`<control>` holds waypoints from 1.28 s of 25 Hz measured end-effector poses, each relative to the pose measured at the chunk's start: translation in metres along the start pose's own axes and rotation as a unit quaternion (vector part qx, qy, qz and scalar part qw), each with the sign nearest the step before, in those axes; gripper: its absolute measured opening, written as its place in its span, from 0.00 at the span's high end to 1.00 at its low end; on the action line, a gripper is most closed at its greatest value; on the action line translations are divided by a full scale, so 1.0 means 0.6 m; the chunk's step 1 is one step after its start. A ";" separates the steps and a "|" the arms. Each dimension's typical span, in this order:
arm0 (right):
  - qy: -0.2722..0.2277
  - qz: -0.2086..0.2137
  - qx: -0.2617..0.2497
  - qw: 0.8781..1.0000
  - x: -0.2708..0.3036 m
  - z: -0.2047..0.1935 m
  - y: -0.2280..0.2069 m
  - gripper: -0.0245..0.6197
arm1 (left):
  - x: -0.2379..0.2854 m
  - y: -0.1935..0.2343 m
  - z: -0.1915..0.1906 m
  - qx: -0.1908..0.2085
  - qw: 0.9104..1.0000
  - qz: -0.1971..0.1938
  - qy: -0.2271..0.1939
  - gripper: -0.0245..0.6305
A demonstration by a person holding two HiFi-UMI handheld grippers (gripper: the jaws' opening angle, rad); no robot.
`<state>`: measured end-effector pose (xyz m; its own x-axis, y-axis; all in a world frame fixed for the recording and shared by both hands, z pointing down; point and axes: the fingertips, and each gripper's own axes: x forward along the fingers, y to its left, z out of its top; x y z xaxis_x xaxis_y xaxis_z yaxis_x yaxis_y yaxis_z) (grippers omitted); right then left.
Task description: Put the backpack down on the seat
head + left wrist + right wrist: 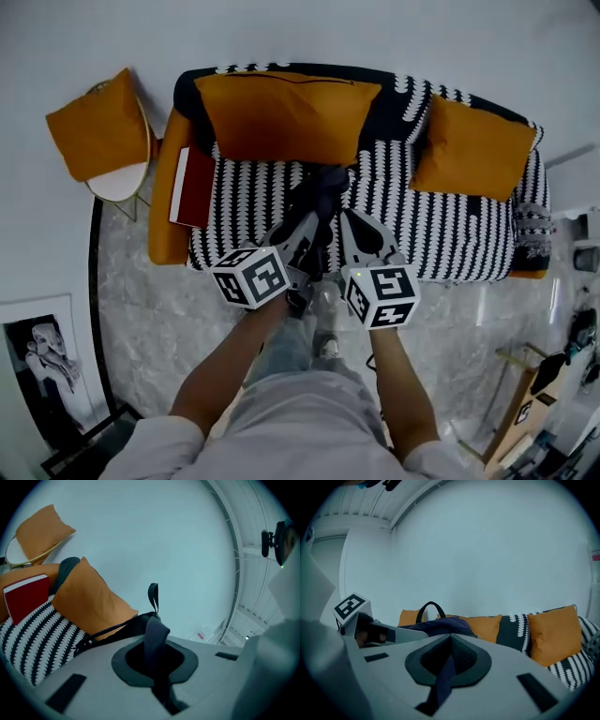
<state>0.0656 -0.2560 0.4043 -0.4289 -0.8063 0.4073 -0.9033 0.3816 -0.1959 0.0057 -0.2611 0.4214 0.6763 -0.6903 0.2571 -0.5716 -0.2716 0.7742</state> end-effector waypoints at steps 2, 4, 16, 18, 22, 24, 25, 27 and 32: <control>0.001 -0.005 0.004 1.000 0.024 0.002 -0.004 0.96 | 0.018 0.015 0.010 0.001 1.000 -0.006 0.008 0.95; 0.001 -0.010 0.008 1.000 0.045 0.002 -0.009 0.96 | 0.035 0.028 0.017 0.002 1.000 -0.012 0.015 0.95; 0.012 -0.029 0.029 0.999 0.149 -0.024 -0.050 0.96 | 0.123 0.109 0.029 0.004 0.998 -0.054 0.044 0.95; 0.018 -0.026 0.030 0.999 0.161 -0.033 -0.048 0.96 | 0.130 0.120 0.030 0.001 0.997 -0.059 0.043 0.95; 0.027 -0.017 0.032 0.999 0.191 -0.049 -0.044 0.96 | 0.144 0.161 0.032 0.002 0.998 -0.051 0.048 0.95; 0.033 -0.013 0.034 0.999 0.205 -0.057 -0.043 0.96 | 0.147 0.181 0.036 0.001 0.998 -0.047 0.047 0.95; 0.035 -0.011 0.035 0.999 0.212 -0.059 -0.041 0.96 | 0.148 0.190 0.039 0.001 0.998 -0.045 0.045 0.95; 0.038 -0.006 0.037 0.999 0.224 -0.063 -0.037 0.96 | 0.149 0.210 0.047 0.006 0.998 -0.037 0.043 0.95; 0.046 0.010 0.041 0.998 0.248 -0.074 -0.022 0.96 | 0.139 0.240 0.062 0.015 0.999 -0.029 0.036 0.95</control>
<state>0.0136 -0.3608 0.5067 -0.4492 -0.7521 0.4823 -0.8927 0.3561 -0.2760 -0.0376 -0.3830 0.5327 0.7391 -0.6239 0.2539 -0.5436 -0.3299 0.7718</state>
